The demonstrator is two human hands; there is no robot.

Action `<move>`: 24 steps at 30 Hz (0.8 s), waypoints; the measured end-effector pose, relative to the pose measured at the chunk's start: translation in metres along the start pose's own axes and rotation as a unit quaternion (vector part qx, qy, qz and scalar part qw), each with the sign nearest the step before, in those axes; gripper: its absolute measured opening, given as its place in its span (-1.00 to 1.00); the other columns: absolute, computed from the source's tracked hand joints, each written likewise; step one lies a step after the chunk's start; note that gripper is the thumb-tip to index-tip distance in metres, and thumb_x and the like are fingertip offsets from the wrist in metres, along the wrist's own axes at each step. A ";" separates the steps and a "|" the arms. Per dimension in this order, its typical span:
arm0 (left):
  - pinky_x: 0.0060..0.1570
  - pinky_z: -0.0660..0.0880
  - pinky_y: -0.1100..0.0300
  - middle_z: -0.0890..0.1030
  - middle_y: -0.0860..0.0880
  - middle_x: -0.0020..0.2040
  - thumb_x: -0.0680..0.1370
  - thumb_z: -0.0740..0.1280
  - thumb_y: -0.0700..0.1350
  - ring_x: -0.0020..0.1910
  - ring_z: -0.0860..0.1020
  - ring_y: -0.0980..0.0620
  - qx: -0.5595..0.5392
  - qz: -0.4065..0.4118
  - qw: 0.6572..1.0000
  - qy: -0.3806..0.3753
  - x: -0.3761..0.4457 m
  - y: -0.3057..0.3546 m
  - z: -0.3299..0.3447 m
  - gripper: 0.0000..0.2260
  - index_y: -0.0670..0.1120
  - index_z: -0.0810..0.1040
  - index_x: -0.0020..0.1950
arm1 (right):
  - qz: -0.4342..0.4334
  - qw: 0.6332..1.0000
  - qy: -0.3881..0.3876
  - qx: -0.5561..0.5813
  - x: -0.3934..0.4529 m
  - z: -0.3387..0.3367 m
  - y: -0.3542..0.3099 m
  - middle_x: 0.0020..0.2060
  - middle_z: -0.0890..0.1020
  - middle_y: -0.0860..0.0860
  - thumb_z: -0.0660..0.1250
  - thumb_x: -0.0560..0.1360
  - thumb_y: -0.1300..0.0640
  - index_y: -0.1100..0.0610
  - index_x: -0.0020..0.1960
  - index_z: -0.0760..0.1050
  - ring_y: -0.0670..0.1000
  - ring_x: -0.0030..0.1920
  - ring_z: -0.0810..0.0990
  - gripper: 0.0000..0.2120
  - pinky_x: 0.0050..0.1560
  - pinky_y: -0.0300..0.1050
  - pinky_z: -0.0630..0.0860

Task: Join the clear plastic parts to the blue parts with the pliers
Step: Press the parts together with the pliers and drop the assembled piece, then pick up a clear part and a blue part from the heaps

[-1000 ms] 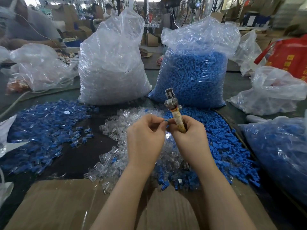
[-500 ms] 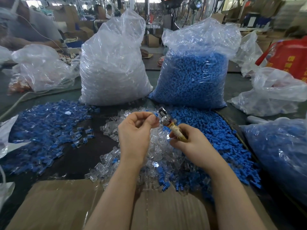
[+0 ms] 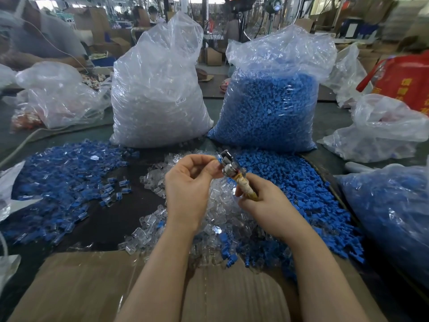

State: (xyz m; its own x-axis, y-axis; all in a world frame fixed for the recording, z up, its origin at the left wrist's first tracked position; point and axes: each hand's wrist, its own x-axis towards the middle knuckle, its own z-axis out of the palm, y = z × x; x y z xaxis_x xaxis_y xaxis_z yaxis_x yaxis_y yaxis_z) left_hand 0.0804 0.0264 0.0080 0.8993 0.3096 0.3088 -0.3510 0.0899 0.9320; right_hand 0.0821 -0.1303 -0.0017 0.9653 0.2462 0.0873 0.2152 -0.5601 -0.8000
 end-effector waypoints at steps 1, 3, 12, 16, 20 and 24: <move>-0.20 0.56 0.36 0.70 -0.01 -0.28 0.49 0.43 -0.32 -0.28 0.67 0.12 0.000 0.001 1.000 -0.001 0.000 0.000 0.000 -0.92 -0.15 0.62 -0.11 | -0.001 1.000 0.003 -0.002 0.000 0.000 0.000 -0.44 0.41 -0.10 0.30 0.48 0.25 0.11 -0.11 0.43 -0.14 -0.47 0.30 -0.92 -0.37 -0.12 0.28; -0.20 0.56 0.35 0.70 -0.02 -0.28 0.49 0.43 -0.32 -0.28 0.67 0.10 -0.004 -0.003 1.000 0.001 0.001 0.001 0.000 -0.91 -0.15 0.62 -0.11 | -0.004 1.000 0.009 -0.005 0.000 0.001 -0.001 -0.46 0.41 -0.10 0.28 0.45 0.28 0.12 -0.13 0.42 -0.12 -0.47 0.30 -0.92 -0.36 -0.10 0.28; -0.18 0.58 0.31 0.71 -0.04 -0.27 0.50 0.41 -0.34 -0.25 0.69 0.04 -0.016 -0.041 0.999 0.011 0.001 0.002 0.001 -0.93 -0.19 0.62 -0.10 | -0.008 0.999 0.023 -0.036 0.000 0.005 -0.003 -0.36 0.50 0.09 0.24 0.43 0.28 0.13 -0.17 0.42 0.03 -0.37 0.40 -0.93 -0.31 0.05 0.38; -0.17 0.60 0.28 0.72 -0.13 -0.21 0.49 0.42 -0.32 -0.21 0.71 -0.03 -0.040 -0.095 0.995 0.012 0.005 0.006 -0.008 -0.94 -0.23 0.63 -0.06 | -0.002 0.999 0.023 -0.049 0.001 0.004 -0.002 -0.30 0.53 0.11 0.28 0.47 0.21 0.12 -0.13 0.42 0.15 -0.29 0.46 -0.96 -0.26 0.13 0.44; -0.21 0.61 0.30 0.72 -0.10 -0.17 0.49 0.42 -0.28 -0.18 0.71 0.01 -0.066 -0.184 0.968 0.156 0.021 0.004 -0.050 -0.92 -0.18 0.64 -0.03 | 0.029 0.997 0.060 -0.037 0.003 0.000 0.006 -0.34 0.50 -0.03 0.27 0.55 0.08 0.02 -0.15 0.39 0.01 -0.35 0.43 -0.89 -0.29 0.02 0.39; -0.29 0.62 0.27 0.70 -0.11 -0.13 0.56 0.37 -0.26 -0.24 0.71 0.05 -0.095 -0.255 0.913 0.304 0.033 -0.009 -0.106 -0.89 -0.21 0.60 0.07 | 0.092 0.985 0.101 -0.108 0.006 -0.010 0.020 -0.23 0.56 -0.09 0.22 0.59 -0.05 -0.07 -0.02 0.38 0.03 -0.21 0.53 -0.93 -0.13 0.05 0.50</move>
State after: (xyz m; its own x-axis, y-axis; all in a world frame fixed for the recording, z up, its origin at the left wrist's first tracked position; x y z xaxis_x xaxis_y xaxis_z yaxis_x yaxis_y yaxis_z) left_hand 0.0855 0.1361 -0.0099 0.6677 0.6447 -0.3723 -0.0173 0.5133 0.8580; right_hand 0.0932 -0.1481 -0.0109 0.9960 -0.0257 0.0861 0.0389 -0.7406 -0.6708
